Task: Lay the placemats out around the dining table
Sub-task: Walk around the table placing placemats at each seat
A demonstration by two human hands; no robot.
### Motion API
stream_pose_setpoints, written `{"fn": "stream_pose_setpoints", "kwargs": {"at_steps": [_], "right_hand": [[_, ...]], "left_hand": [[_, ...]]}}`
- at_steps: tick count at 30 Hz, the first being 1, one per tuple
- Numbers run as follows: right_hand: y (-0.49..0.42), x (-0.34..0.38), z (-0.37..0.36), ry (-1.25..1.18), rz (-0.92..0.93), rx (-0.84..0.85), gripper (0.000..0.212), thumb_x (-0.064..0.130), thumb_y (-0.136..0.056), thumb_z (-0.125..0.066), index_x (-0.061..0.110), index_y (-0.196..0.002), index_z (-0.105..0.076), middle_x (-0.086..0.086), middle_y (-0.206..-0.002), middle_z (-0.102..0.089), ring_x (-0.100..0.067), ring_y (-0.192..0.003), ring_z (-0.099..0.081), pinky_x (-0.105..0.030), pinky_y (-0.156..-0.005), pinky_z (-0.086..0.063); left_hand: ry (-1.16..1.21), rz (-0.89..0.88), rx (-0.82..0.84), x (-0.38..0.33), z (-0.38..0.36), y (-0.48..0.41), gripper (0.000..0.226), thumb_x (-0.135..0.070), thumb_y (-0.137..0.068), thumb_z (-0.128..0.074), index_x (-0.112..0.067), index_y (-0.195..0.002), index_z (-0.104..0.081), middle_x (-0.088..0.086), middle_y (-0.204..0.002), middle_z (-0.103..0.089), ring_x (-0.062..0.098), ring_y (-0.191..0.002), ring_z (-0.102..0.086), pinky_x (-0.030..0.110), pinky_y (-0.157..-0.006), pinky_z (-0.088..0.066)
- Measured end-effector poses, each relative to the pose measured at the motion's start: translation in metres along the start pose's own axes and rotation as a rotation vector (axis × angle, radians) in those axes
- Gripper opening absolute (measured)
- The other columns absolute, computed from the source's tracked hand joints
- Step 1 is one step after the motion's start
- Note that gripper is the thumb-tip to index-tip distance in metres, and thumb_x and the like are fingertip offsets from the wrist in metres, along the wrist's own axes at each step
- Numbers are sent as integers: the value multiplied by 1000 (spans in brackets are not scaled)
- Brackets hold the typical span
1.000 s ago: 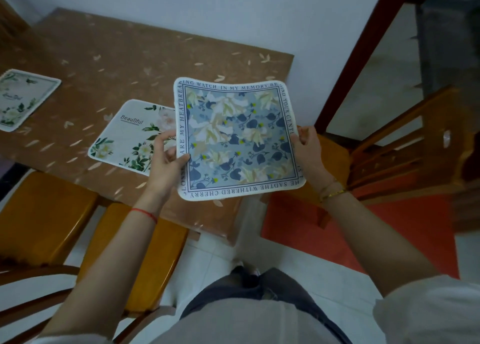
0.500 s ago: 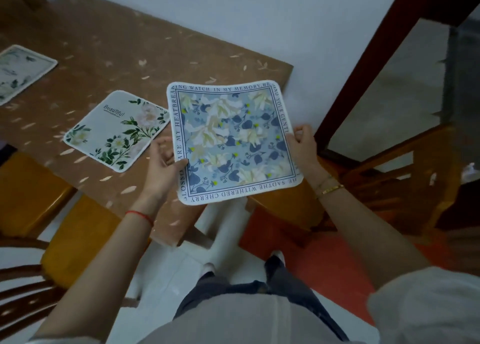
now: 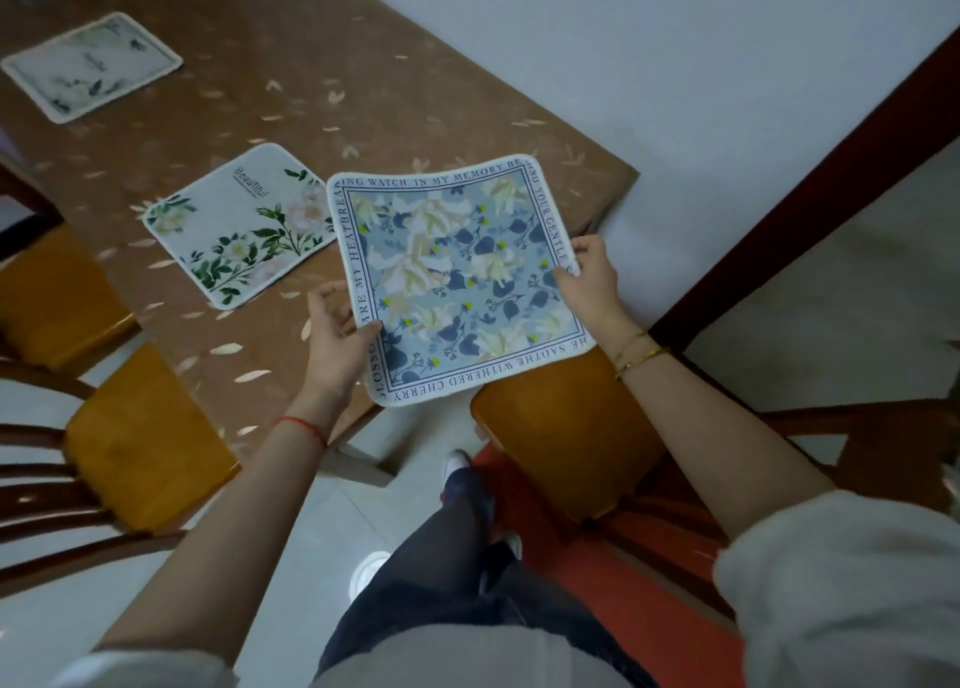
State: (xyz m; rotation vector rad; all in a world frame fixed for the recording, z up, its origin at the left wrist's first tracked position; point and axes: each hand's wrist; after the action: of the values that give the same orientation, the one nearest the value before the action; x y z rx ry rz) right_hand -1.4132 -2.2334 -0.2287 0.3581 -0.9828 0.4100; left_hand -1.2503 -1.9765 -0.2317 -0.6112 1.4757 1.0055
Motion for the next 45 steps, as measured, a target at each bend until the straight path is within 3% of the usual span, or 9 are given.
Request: {"fn": "stream_pose_setpoints", "kwargs": {"at_steps": [3,7,15,24,28,31,35,39,45], "right_hand": [[-34,2,-11,17,25,38,33,2,-87,-63,7,-116,-48,-6,-107,-66,-17,-86,-61,-19,-68,-47],[-83,6,-28,46,66,77,31,-1,-87,-63,15,-106,-45,-10,-111,-67,-22,-90,-64,-14,-63,-47],[-163,13,-47,118,107,92,28,-3,-88,-61,6,-113,-51,-12,-116,-66,-28,-92,-63,-41,-82,-54],[-248,3,-68,125,89,194,31,-2,-91,-59,5,-120,-50,-15,-119,-66,-30,-96,-63,-40,-84,-53],[-283,-7,-82,139,84,215,29,-3,-91,-59,5,-119,-53,-14,-119,-67,-29,-100,-64,-36,-85,-51],[-303,-16,-90,145,65,235,30,-3,-92,-59,6,-120,-54,-14,-119,-65,-30,-103,-64,-32,-83,-49],[-322,-29,-94,199,83,243,29,0,-92,-60,6,-121,-55,-15,-116,-66,-33,-101,-64,-44,-89,-54],[-330,-42,-94,195,53,250,29,-1,-94,-59,5,-122,-55,-19,-114,-65,-33,-98,-63,-44,-86,-53],[-337,-48,-93,161,30,265,31,0,-92,-60,5,-122,-57,-21,-113,-67,-33,-94,-63,-46,-88,-55]], "left_hand": [[9,26,-28,3,-10,-21,48,10,-89,-57,-22,-115,-34,-6,-109,-64,12,-99,-65,32,-77,-55],[10,76,-75,4,-21,-58,49,10,-87,-60,-20,-114,-33,-4,-107,-66,10,-91,-69,27,-66,-60],[-42,123,-43,1,-49,-119,50,10,-86,-64,-16,-112,-30,-6,-108,-61,7,-92,-66,19,-62,-59],[-64,198,-84,22,-83,-172,48,15,-86,-62,-9,-109,-27,5,-120,-57,10,-95,-64,20,-67,-59],[-66,208,-104,34,-97,-194,52,17,-86,-61,-21,-106,-32,5,-118,-61,10,-95,-65,21,-67,-59],[-93,241,-99,45,-103,-208,51,17,-84,-62,-9,-114,-30,9,-115,-62,5,-86,-70,18,-59,-57],[-211,259,-71,57,-110,-225,47,13,-83,-67,7,-116,-34,-6,-101,-57,-14,-72,-66,9,-52,-52],[-252,257,-78,64,-114,-238,46,12,-84,-66,19,-123,-43,-15,-95,-46,-23,-74,-60,4,-59,-50],[-244,341,-128,74,-115,-242,48,15,-79,-70,-4,-104,-35,4,-102,-61,6,-85,-62,12,-57,-55]]}}
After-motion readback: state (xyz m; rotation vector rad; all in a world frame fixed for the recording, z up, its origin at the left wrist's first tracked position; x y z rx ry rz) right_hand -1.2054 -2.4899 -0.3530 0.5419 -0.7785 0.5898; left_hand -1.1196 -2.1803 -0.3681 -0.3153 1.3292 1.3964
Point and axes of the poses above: each hand's wrist, its own y-axis away from the middle knuckle, its own z-axis out of the back of the hand, x = y × z
